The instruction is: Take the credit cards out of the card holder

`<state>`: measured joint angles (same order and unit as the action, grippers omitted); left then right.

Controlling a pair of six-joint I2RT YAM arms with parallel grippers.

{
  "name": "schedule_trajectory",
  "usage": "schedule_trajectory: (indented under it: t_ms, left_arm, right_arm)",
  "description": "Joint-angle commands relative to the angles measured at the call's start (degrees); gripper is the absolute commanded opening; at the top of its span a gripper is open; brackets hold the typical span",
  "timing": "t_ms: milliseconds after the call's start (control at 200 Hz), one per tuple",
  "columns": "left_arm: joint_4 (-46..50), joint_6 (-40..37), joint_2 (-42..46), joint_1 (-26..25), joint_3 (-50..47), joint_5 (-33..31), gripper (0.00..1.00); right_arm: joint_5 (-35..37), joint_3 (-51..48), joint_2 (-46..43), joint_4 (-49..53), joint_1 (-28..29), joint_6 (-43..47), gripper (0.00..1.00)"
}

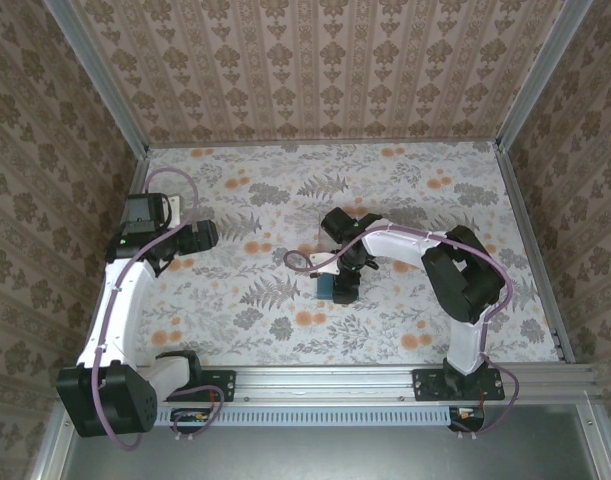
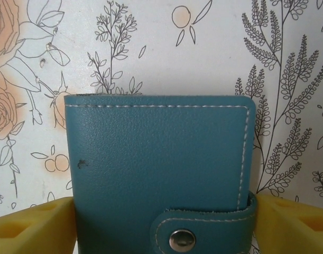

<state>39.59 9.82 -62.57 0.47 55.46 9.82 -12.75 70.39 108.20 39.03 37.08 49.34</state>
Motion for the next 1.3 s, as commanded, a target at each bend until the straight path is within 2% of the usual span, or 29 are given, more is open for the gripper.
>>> schedule_trajectory:
  t_ms: [0, 185, 330, 445, 610, 820, 935, 1095, 1295]
  left_arm:
    - [-0.3, -1.3, 0.2, 0.4, -0.8, -0.3, 1.00]
    - [-0.5, -1.1, 0.5, 0.4, -0.9, -0.4, 1.00]
    - [-0.5, -1.0, 0.5, 0.3, -0.8, -0.1, 1.00]
    - [-0.5, -0.8, 0.7, 0.3, -1.0, -0.1, 1.00]
    - [0.8, 0.0, -0.2, -0.4, -0.1, -1.3, 0.99]
    - [4.4, 2.5, -3.8, -8.1, 2.8, -6.4, 0.98]
    - [4.2, 5.4, -5.1, -13.8, 3.2, -7.6, 0.98]
    - [1.5, 11.9, -6.3, -19.0, 1.9, -1.2, 0.96]
    - [-5.5, 19.4, -4.5, -22.7, -3.5, 3.6, 0.94]
  right_arm:
    - [0.9, -1.7, -1.4, -0.9, 0.9, -0.6, 0.78]
    - [1.3, -5.2, -4.5, -2.8, 2.0, -4.6, 0.68]
    - [2.6, -6.0, -6.5, -4.3, 3.2, -12.6, 0.65]
    - [3.7, -5.6, -8.3, -5.1, 4.1, -24.8, 0.61]
    - [8.9, -4.0, -9.2, -2.4, 4.5, -49.5, 0.51]
    - [12.2, -6.1, -12.0, 0.3, 5.4, -77.2, 0.43]
    - [13.2, -8.5, -14.2, -0.9, 6.1, -92.1, 0.44]
    - [15.6, -7.0, -13.2, -2.3, 10.7, -100.5, 0.50]
    - [20.4, -3.1, -7.9, -0.6, 13.7, -103.6, 0.53]
